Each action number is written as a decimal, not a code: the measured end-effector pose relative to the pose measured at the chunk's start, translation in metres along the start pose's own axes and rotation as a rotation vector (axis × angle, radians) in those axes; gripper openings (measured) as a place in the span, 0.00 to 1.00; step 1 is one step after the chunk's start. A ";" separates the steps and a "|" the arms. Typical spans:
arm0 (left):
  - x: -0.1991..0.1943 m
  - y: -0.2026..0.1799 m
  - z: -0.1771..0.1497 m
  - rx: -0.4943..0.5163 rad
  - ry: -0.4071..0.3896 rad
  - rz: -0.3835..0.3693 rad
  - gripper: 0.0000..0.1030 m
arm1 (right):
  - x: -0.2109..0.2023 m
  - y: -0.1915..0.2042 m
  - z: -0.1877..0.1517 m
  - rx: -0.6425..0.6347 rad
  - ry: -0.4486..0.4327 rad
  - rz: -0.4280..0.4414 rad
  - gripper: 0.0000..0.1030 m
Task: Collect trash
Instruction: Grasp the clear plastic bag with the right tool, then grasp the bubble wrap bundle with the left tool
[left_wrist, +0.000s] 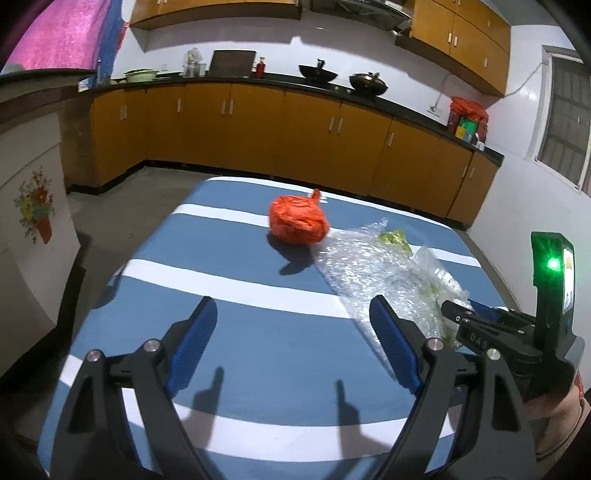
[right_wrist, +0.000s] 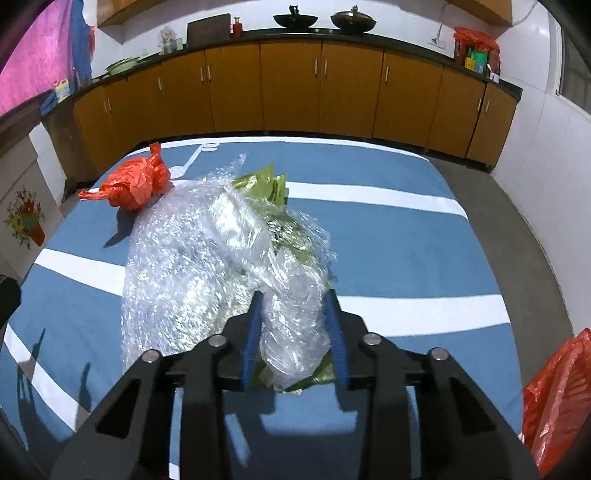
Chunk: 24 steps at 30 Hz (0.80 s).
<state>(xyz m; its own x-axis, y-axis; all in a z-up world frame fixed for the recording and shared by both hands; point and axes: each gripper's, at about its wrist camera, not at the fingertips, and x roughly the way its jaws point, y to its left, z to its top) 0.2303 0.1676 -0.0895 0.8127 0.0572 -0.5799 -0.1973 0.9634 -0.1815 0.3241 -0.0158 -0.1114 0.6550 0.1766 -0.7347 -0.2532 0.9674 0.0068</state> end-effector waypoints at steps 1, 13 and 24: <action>0.003 -0.004 0.000 0.006 0.008 -0.009 0.81 | -0.001 -0.002 -0.001 0.008 -0.001 0.000 0.29; 0.048 -0.078 -0.007 0.113 0.125 -0.119 0.76 | -0.037 -0.051 -0.023 0.137 -0.033 -0.031 0.28; 0.086 -0.097 -0.017 0.142 0.273 -0.087 0.46 | -0.043 -0.075 -0.039 0.193 -0.008 -0.051 0.28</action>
<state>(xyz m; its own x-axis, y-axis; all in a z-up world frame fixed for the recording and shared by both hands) 0.3094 0.0750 -0.1353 0.6420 -0.0810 -0.7624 -0.0395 0.9896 -0.1383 0.2877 -0.1027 -0.1068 0.6695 0.1274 -0.7318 -0.0791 0.9918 0.1003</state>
